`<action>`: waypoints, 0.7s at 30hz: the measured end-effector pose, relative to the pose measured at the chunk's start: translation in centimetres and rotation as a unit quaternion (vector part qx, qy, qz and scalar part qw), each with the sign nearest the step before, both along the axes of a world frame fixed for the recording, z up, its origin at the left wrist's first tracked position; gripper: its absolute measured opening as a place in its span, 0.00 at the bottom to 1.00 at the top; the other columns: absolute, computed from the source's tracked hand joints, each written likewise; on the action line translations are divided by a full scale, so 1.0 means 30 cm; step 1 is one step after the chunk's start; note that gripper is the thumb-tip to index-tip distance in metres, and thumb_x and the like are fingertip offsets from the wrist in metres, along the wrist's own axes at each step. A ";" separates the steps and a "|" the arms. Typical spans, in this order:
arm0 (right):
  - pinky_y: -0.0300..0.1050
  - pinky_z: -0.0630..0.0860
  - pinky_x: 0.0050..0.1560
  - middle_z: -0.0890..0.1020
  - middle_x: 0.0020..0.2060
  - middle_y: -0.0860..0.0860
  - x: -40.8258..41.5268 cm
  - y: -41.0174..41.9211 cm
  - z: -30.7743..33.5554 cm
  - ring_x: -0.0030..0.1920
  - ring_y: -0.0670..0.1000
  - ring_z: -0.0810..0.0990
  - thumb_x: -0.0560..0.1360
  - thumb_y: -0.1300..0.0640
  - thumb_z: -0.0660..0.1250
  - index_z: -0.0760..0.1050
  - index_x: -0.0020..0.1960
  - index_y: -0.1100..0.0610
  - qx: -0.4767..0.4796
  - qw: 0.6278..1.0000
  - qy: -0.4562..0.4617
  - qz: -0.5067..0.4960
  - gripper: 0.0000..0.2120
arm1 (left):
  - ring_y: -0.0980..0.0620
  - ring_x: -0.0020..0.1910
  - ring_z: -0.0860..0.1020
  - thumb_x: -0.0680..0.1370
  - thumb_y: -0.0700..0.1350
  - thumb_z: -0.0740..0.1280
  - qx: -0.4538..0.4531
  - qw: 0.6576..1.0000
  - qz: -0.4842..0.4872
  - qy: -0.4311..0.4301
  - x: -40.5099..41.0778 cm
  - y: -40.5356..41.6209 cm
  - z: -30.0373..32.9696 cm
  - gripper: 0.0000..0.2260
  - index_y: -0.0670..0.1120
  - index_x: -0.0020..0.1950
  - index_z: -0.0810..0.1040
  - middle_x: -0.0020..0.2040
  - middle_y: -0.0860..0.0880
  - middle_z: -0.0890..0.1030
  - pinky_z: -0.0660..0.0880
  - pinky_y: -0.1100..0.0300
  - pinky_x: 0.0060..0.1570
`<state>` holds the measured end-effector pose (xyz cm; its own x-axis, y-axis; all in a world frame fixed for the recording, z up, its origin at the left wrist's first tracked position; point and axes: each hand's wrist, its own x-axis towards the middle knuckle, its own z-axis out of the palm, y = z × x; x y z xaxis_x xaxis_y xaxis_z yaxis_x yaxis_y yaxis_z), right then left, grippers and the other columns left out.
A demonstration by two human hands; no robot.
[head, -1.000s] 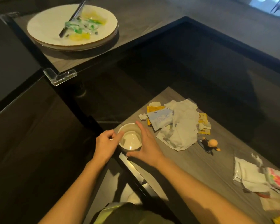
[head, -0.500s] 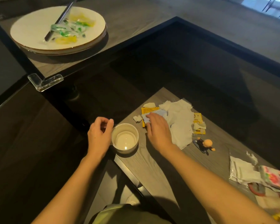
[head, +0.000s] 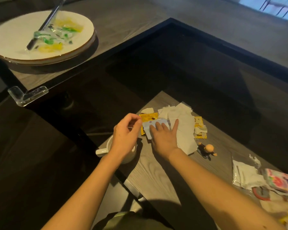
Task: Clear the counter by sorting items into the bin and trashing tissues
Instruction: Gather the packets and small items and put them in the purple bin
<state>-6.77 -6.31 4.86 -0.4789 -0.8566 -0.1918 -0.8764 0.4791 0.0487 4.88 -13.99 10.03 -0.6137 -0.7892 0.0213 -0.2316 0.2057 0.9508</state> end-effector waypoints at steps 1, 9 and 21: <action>0.73 0.36 0.69 0.66 0.72 0.55 -0.003 0.013 0.015 0.74 0.57 0.60 0.78 0.52 0.60 0.61 0.72 0.52 -0.031 0.999 -0.012 0.004 0.23 | 0.57 0.42 0.77 0.77 0.42 0.63 0.007 1.000 -0.010 0.003 -0.005 0.008 -0.006 0.04 0.49 0.50 0.77 0.44 0.50 0.79 0.73 0.72 0.39; 0.48 0.38 0.76 0.82 0.44 0.49 -0.029 0.092 0.190 0.55 0.50 0.79 0.80 0.52 0.55 0.72 0.43 0.53 -0.404 0.878 -0.188 -0.177 0.11 | 0.61 0.56 0.75 0.77 0.40 0.64 0.091 0.994 -0.047 0.034 -0.041 0.031 0.016 0.16 0.50 0.64 0.71 0.56 0.58 0.76 0.74 0.76 0.41; 0.42 0.82 0.41 0.83 0.41 0.49 -0.063 0.045 0.230 0.41 0.48 0.83 0.80 0.52 0.57 0.75 0.47 0.52 -0.431 0.563 -0.603 -0.365 0.10 | 0.52 0.46 0.84 0.74 0.45 0.68 0.311 0.942 -0.125 -0.031 -0.032 0.005 0.030 0.08 0.51 0.52 0.76 0.50 0.48 0.84 0.81 0.56 0.46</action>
<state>-8.64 -4.97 11.75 -0.7306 -0.5392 -0.4190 0.4240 0.1229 -0.8973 3.94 -13.84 10.91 -0.7666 -0.4683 -0.4394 -0.3093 -0.3303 0.8917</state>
